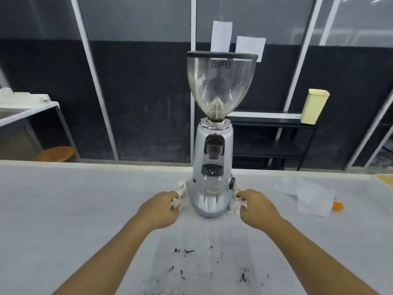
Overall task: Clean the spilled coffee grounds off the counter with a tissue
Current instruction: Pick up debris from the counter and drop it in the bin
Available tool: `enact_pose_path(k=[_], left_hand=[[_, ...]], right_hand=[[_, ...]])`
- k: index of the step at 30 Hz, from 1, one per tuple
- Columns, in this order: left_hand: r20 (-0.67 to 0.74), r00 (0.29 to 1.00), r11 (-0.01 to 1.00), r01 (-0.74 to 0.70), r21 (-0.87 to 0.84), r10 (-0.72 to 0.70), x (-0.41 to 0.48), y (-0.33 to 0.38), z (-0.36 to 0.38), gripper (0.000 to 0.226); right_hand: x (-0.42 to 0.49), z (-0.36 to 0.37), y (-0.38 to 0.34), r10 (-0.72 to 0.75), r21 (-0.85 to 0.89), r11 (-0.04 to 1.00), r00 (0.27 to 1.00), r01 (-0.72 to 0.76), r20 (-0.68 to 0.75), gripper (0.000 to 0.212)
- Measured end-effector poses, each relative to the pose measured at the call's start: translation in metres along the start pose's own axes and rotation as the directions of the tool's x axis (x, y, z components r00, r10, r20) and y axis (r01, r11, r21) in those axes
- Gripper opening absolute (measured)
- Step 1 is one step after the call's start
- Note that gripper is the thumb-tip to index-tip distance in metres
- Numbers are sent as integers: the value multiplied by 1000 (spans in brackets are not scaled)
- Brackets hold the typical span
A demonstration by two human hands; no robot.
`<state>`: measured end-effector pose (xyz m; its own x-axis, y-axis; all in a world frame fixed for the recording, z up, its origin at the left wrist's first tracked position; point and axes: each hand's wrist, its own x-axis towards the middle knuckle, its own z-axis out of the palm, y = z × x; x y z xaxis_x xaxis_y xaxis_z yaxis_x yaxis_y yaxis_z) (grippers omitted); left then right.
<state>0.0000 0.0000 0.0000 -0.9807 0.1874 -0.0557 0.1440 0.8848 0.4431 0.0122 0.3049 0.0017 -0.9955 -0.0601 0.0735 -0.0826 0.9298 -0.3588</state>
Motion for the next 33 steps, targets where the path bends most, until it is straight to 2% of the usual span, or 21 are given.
enact_pose_path(k=[3, 5, 8, 12, 16, 20, 25, 30, 33], left_hand=[[-89, 992, 995, 95, 40, -91, 22, -19, 36, 42], [-159, 977, 989, 144, 11, -141, 38, -30, 60, 40], [-269, 955, 990, 140, 33, -126, 63, -42, 87, 25], [-353, 927, 985, 160, 67, -126, 81, -43, 111, 42], [-356, 916, 975, 217, 44, -188, 88, -41, 121, 44], [-316, 922, 972, 235, -8, -226, 84, -45, 125, 24], [-357, 917, 979, 128, -159, -178, 33, -40, 109, 14], [-363, 911, 957, 96, -274, -196, -76, -53, 93, 15], [-367, 900, 929, 97, -357, -235, -157, -63, 85, 15]], right_hand=[[21, 33, 21, 39, 51, 998, 999, -38, -18, 45], [40, 58, 36, 32, 34, 999, 999, -32, -13, 39], [68, 90, 55, 11, -43, 999, 999, -13, -30, 26], [84, 119, 68, -84, -92, 993, 993, 77, -79, 11], [96, 132, 79, -103, -57, 994, 991, 98, -82, 7], [99, 134, 79, -81, -67, 995, 996, 79, -35, 9], [62, 122, 69, -100, 11, 995, 990, 102, -97, 16], [-44, 100, 14, -192, 176, 957, 960, 230, -206, 9], [-115, 97, -33, -191, 317, 921, 972, 227, -139, 10]])
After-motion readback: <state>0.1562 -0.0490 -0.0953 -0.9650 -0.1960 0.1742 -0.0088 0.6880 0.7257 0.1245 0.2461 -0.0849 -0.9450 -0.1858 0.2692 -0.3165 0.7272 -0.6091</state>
